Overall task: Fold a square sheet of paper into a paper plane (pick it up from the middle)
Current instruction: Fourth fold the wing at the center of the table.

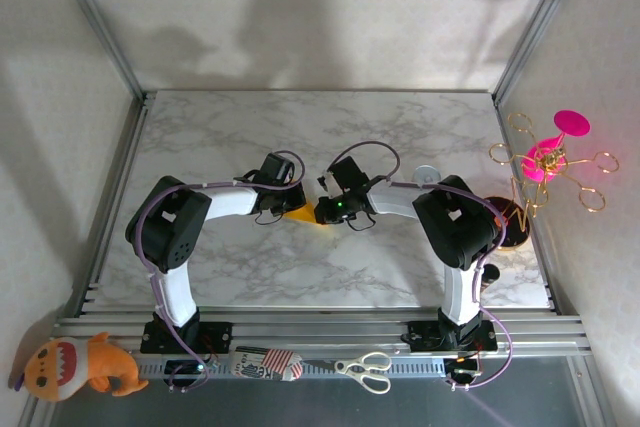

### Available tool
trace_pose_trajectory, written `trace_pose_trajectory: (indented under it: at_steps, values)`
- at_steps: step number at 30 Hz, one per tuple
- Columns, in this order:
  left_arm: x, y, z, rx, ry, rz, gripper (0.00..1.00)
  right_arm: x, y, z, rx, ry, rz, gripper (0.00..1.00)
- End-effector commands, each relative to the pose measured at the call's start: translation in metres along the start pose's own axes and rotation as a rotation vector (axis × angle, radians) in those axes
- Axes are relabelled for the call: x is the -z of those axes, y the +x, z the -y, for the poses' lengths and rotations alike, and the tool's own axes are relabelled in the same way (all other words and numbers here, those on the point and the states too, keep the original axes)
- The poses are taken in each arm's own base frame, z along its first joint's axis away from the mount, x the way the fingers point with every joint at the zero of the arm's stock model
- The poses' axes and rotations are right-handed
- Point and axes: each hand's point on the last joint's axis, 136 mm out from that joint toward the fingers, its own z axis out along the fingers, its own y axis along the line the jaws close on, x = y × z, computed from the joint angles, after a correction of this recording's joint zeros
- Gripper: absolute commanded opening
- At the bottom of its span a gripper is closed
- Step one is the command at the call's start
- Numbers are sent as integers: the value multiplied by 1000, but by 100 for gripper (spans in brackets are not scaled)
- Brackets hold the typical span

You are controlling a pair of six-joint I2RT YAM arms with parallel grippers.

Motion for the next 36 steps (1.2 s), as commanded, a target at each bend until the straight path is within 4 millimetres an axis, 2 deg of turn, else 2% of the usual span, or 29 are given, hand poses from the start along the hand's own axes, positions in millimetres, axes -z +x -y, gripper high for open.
trace_pose_trajectory:
  at_steps: [1, 8, 13, 16, 18, 20, 24, 26, 28, 32, 36]
  values:
    - [-11, 24, -75, 20, -275, -59, 4, 3, 48, 24, -45, 75, -158, 1]
    - [-13, 26, -79, 18, -284, -66, 4, 9, 55, 37, -71, 94, -153, 1]
    - [-13, 25, -77, 8, -274, -70, 4, 14, 66, 43, -104, 90, -156, 1]
    - [-13, 23, -70, -4, -246, -68, 4, 22, 60, 39, -107, 74, -112, 1]
    - [-10, 16, -57, -13, -205, -61, 5, 31, 44, 27, -85, 39, -51, 2]
    - [-5, 5, -35, -16, -136, -47, 7, 40, 23, 12, -58, -1, 31, 2]
    - [25, -30, 24, 1, 42, 35, 18, 56, -11, -11, -5, -62, 170, 5]
    - [42, -45, 32, 35, 60, 92, 25, 58, -21, -16, -3, -73, 208, 10]
    - [55, -54, 26, 92, 58, 144, 31, 57, -29, -17, -5, -65, 226, 14]
    - [76, -58, -1, 238, 71, 221, 38, 43, -42, -25, 20, -61, 211, 15]
    - [81, -52, -18, 361, 116, 239, 43, 19, -48, -31, 32, -42, 174, 15]
